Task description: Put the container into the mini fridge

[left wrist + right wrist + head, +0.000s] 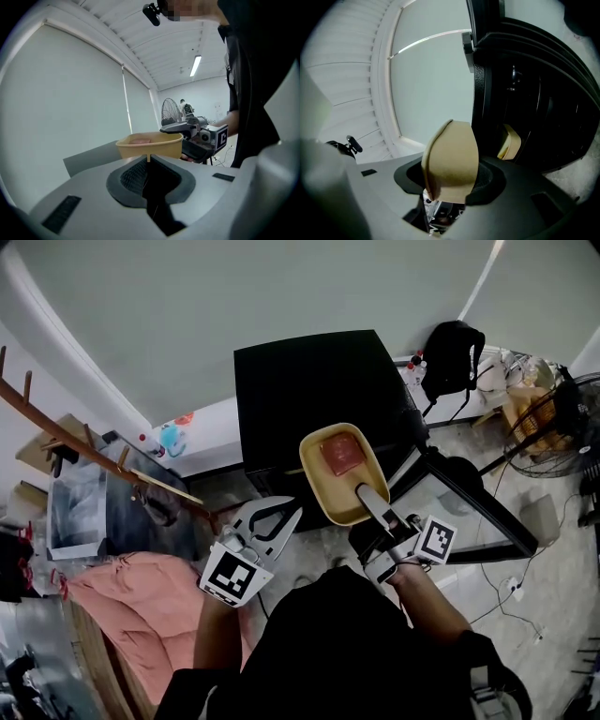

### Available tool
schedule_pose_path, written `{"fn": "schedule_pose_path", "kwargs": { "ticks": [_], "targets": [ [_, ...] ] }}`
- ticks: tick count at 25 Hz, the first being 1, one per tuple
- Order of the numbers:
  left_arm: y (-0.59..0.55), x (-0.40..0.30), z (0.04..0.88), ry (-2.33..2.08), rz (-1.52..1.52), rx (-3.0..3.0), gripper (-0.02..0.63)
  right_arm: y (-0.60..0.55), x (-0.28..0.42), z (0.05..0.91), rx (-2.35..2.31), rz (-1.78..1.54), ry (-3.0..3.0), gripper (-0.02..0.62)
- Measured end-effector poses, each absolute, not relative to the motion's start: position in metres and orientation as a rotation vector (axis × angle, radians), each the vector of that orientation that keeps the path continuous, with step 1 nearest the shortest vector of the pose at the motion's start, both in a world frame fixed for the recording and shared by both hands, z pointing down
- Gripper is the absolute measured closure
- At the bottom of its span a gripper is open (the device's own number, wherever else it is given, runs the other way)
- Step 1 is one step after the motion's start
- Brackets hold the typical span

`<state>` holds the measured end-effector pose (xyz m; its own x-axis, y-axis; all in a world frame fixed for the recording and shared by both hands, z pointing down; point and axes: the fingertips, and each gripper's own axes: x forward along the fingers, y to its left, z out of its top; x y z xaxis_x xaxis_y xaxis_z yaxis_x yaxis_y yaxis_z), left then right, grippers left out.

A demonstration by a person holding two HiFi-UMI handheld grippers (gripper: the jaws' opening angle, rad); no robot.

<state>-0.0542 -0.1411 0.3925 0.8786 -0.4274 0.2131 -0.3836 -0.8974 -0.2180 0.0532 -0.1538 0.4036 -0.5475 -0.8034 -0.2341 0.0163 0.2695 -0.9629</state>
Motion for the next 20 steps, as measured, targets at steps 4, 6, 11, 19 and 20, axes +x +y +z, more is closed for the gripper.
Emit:
{"fn": "schedule_pose_path", "kwargs": {
  "ticks": [4,6,11,19,20],
  "targets": [
    [-0.137,-0.052,0.397,0.628,-0.331,-2.949,0.571,-0.133,0.057,0.403,-0.669,-1.347,1.783,0.39],
    [-0.133,-0.048,0.406,0.597,-0.343,-2.973,0.571,-0.122,0.062,0.403,-0.671,-1.326,1.784,0.39],
    [-0.126,-0.035,0.425,0.53,-0.383,-2.99,0.571,-0.104,0.077,0.413,-0.751,-1.293,1.8,0.39],
    [-0.109,-0.01,0.444,0.41,-0.425,-3.026,0.571,-0.081,0.097,0.45,-0.87,-1.317,1.756,0.39],
    [-0.108,-0.007,0.445,0.403,-0.43,-3.024,0.571,-0.081,0.099,0.457,-0.887,-1.328,1.749,0.39]
  ]
}}
